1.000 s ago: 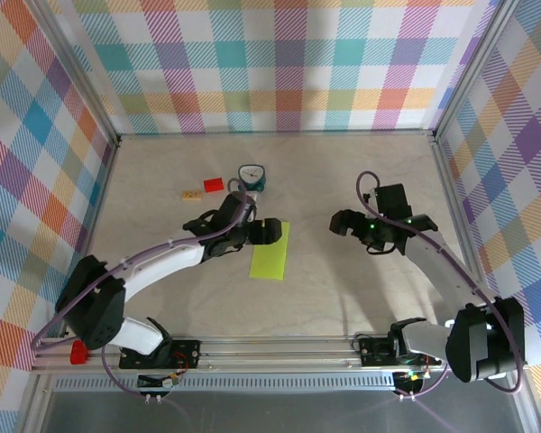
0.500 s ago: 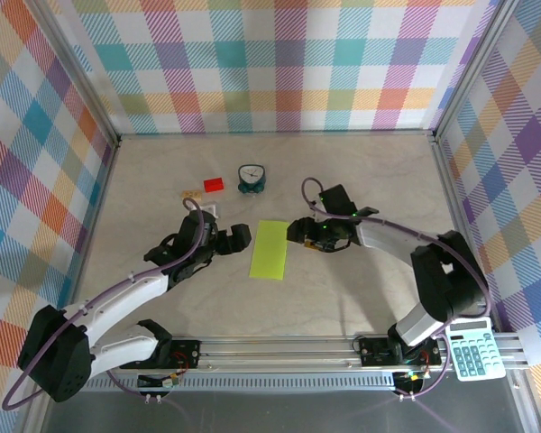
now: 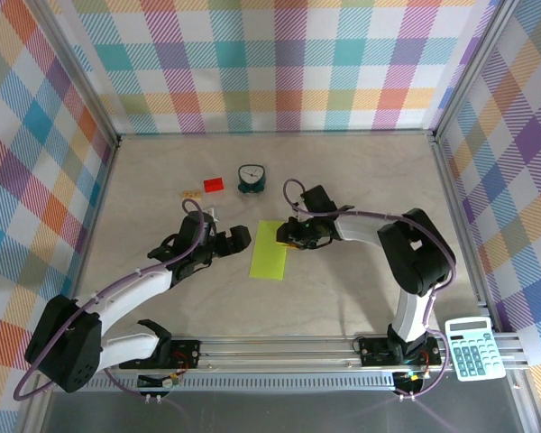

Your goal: Fold a paper plane with a square sheet of paper (fold left side to right side)

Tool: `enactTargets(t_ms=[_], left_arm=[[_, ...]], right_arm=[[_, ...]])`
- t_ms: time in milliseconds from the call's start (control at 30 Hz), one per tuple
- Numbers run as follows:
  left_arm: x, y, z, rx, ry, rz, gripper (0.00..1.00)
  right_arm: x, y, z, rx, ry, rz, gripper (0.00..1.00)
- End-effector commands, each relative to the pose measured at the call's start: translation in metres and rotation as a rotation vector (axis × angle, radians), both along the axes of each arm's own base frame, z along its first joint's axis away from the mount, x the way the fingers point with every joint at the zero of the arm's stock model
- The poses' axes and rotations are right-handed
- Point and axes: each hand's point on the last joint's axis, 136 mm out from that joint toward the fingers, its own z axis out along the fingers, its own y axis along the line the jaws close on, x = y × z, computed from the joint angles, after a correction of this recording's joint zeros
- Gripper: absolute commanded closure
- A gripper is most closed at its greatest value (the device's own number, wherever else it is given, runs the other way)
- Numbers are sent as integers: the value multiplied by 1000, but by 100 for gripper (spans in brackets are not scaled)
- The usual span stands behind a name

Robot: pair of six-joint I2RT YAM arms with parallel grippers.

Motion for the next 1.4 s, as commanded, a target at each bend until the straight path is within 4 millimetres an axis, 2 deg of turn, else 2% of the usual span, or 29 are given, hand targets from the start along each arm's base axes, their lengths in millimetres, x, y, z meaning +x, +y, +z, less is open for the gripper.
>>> enactTargets(t_ms=[0,167,267,467,600,800,1100,1367], left_arm=[[3,-4,1,-34,12,-9,4],[1,-7,-7,-36,58,-22,9],[-2,-15,-11,-58,101,-55,19],[-16,-34,-38,-106,255,-135,34],[-17,-42,-52,-121,322,-157,37],[-14,-55,-62,-139,360,-194,44],[-4,-68,-69,-167,378,-213,51],[-9,-71,-76,-177,403,-223,57]], right_arm=[[0,3,-10,-9,15,22,75],[-7,-3,-29,-53,46,43,82],[-13,-5,-34,-58,36,88,84],[-24,-8,-37,-73,24,176,87],[-24,-8,-35,-67,18,180,87],[-22,-7,-32,-67,14,175,87],[-22,-8,-32,-74,18,164,87],[-23,-10,-35,-84,21,163,87]])
